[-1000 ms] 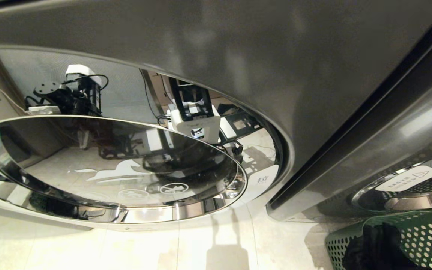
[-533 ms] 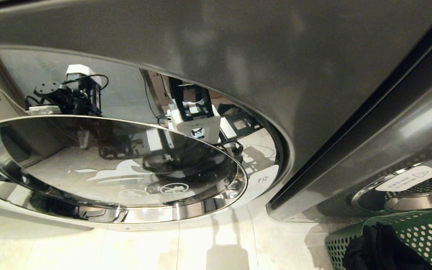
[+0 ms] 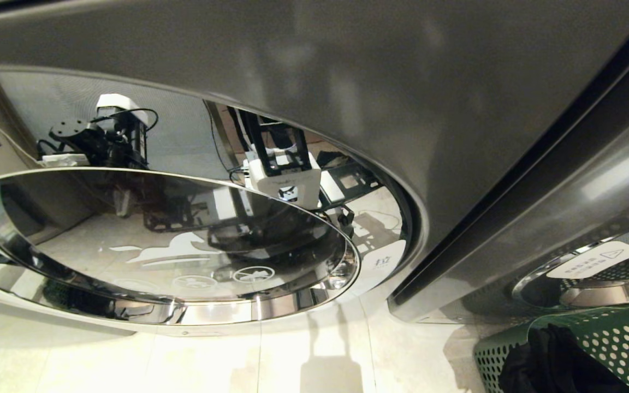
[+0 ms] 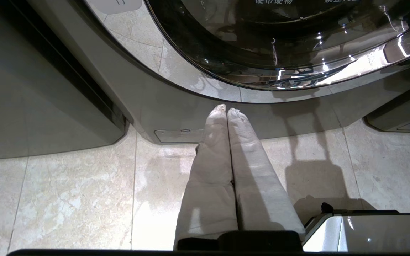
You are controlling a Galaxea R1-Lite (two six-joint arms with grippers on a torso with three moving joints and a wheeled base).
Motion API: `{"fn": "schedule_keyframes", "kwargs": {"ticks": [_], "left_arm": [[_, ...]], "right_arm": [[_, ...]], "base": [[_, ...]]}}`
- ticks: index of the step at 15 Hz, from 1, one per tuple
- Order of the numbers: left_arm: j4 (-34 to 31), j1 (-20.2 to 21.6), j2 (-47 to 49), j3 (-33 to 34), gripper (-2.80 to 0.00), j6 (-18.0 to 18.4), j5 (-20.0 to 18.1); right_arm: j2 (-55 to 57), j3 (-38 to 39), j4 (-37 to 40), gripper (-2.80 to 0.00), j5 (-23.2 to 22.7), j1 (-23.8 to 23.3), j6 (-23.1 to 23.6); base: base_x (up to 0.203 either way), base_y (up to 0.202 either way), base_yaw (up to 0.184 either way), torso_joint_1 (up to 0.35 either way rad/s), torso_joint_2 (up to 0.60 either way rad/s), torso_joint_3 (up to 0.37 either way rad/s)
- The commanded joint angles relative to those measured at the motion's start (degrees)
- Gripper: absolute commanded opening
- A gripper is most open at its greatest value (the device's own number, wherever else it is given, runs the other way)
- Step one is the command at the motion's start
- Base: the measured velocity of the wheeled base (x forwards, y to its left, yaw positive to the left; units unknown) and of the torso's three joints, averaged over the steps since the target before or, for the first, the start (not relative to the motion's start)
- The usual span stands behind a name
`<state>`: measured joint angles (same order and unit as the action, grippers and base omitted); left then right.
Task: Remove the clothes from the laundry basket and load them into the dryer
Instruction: Put the clothes in the dryer
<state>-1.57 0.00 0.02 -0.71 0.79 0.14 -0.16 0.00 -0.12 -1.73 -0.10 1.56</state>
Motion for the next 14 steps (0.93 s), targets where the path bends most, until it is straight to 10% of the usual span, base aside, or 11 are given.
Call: {"fn": "schedule_keyframes", "kwargs": {"ticks": [1, 14], "left_arm": [[0.0, 0.0, 0.0, 0.0, -2.80, 0.3, -0.1], [-0.1, 0.0, 0.0, 0.0, -2.80, 4.0, -0.9]], "right_arm": [[0.2, 0.0, 0.0, -2.80, 0.0, 0.0, 0.0], [0.2, 0.0, 0.0, -2.80, 0.0, 0.0, 0.0]], "base": [[0.000, 0.000, 0.000, 0.000, 0.00, 0.000], [0.000, 0.000, 0.000, 0.001, 0.00, 0.034]]}}
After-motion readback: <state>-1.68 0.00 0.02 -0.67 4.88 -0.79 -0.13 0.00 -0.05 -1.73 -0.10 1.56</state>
